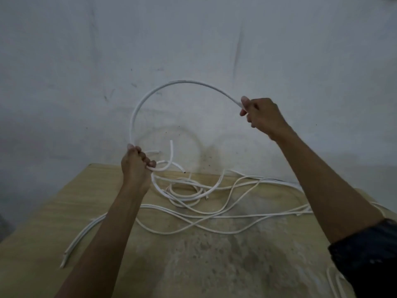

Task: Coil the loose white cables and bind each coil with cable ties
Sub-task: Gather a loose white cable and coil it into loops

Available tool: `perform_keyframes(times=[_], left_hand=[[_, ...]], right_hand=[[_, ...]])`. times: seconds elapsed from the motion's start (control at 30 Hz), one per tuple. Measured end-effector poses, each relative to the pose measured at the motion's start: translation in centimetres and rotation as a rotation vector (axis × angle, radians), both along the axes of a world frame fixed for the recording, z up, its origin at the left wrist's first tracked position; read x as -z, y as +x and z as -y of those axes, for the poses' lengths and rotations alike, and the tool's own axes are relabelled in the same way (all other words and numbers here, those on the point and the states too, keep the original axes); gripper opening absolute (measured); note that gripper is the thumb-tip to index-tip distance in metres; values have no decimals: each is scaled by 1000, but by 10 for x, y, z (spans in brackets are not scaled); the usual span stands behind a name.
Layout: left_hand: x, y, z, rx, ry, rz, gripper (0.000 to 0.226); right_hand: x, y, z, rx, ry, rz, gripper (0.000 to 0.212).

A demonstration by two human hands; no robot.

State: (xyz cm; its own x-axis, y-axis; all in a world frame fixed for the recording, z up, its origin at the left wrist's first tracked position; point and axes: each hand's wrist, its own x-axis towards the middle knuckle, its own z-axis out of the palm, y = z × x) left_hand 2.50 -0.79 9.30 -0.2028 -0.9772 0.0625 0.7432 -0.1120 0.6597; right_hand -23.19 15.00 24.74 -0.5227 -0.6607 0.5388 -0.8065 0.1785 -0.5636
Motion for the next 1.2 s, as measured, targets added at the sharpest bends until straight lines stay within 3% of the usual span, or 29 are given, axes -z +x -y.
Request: perform_keyframes(times=[0.07,0.17,0.4,0.53,0.67,0.77,0.83,0.87,0.9,0.97,1.03,1.2], left_hand=[[-1,-5,-5,158,154,-217,40],[-4,-10,-12,266,256,-468,40],[-12,0,-16,361,417,-684,48],[-16,-17,-34,305,421,-566,40],[-6,-30,-40,407,400,-437,28],[-2,-34,-50,344,260,89,15],[-3,-38,-63,55,52,438,31],[-6,-40,-69,-116,-128,525,43],[-13,-41,-79,-173,-313,547,51],[-33,-37,-97,23,-424,401,48],[-44,-35,-103,198,-335,274,40],[-44,-30,-103,120,-172,295,40]], right_hand=[[0,22,8,-184,-151,254,43],[19,57,22,-312,-206,549,37],[71,119,21,-521,-7,582,49],[84,144,25,-587,-12,573,53],[102,153,24,-551,-53,405,39],[111,143,23,-396,-131,310,38],[110,135,22,-268,-176,233,39],[110,133,21,-222,-184,202,41],[109,132,20,-197,-185,161,45],[114,134,17,-214,-175,27,53],[127,140,14,-270,-158,-42,51],[135,145,1,-427,-191,69,12]])
